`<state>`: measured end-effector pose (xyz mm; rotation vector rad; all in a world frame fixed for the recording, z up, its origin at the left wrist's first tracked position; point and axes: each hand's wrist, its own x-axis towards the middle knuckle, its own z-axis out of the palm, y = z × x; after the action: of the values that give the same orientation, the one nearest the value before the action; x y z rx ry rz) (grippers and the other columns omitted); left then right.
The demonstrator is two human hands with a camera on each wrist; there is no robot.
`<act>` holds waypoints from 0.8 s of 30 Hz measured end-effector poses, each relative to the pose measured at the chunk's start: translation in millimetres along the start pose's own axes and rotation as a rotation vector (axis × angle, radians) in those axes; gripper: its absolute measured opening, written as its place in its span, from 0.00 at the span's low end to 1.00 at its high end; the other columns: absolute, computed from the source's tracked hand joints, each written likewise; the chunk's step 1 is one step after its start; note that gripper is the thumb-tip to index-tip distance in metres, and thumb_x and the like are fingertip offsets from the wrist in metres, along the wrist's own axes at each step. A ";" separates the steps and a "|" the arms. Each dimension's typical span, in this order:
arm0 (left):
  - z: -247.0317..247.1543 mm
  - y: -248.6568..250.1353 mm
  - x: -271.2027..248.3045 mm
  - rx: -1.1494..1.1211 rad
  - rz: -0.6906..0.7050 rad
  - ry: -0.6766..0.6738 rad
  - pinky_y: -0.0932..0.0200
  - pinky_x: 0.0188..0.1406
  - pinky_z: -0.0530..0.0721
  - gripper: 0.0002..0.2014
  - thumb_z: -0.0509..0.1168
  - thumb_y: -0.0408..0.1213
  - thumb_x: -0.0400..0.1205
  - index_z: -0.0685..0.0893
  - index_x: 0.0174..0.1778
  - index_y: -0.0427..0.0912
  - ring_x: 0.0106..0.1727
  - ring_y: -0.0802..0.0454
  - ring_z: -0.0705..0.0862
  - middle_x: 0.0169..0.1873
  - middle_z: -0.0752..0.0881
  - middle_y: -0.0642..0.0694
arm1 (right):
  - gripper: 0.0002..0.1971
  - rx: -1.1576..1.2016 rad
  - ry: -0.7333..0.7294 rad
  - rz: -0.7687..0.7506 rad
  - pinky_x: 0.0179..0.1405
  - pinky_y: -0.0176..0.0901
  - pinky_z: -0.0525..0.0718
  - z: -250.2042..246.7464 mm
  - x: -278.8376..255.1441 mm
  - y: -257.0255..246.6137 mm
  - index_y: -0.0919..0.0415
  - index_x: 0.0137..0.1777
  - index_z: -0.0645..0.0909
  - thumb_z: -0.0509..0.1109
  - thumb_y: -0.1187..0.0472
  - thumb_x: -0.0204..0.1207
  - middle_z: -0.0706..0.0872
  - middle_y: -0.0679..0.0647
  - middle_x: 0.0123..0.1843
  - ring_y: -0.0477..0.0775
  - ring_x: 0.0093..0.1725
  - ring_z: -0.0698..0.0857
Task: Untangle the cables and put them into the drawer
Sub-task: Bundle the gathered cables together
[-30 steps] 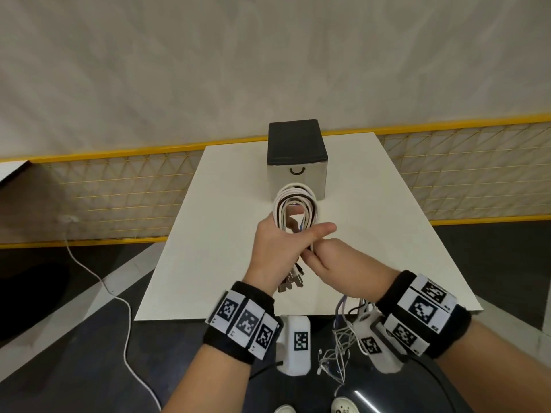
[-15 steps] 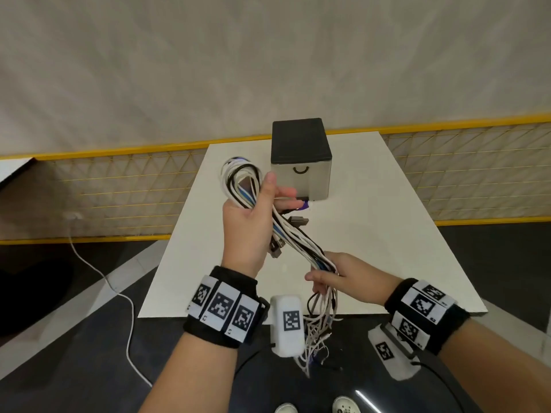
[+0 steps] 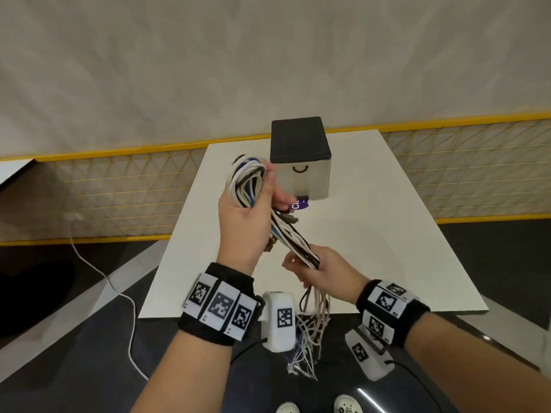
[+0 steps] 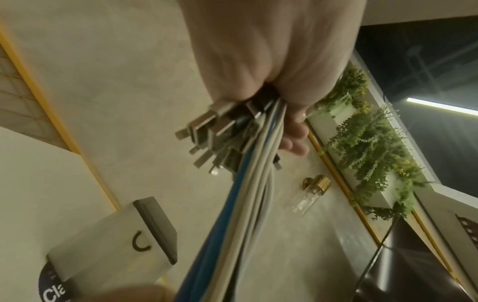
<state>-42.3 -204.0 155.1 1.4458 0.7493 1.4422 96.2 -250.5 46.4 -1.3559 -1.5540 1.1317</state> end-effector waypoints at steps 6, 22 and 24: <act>-25.0 -7.9 1.7 0.028 -0.096 0.016 0.65 0.25 0.73 0.04 0.67 0.32 0.85 0.86 0.50 0.44 0.27 0.57 0.74 0.27 0.79 0.54 | 0.11 -0.044 -0.119 0.072 0.34 0.35 0.78 -15.3 0.0 5.9 0.66 0.42 0.83 0.71 0.57 0.78 0.81 0.52 0.29 0.48 0.29 0.79; -14.4 -33.0 -8.2 0.787 -0.261 -0.558 0.59 0.57 0.85 0.38 0.82 0.66 0.53 0.83 0.59 0.62 0.54 0.65 0.86 0.50 0.89 0.64 | 0.11 -0.364 -0.088 0.177 0.20 0.37 0.70 -34.7 4.3 -31.2 0.64 0.35 0.81 0.67 0.60 0.77 0.77 0.50 0.23 0.42 0.15 0.70; -6.9 -38.6 -16.2 0.856 -0.315 -0.667 0.60 0.56 0.84 0.39 0.84 0.62 0.53 0.81 0.60 0.60 0.53 0.63 0.86 0.49 0.89 0.62 | 0.07 -0.394 -0.112 0.172 0.19 0.34 0.70 -37.4 4.0 -38.6 0.64 0.37 0.81 0.66 0.64 0.75 0.78 0.49 0.24 0.42 0.15 0.71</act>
<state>-43.8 -202.6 112.7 2.1512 1.1380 0.3049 119.0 -243.1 94.7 -1.7381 -1.8389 1.0528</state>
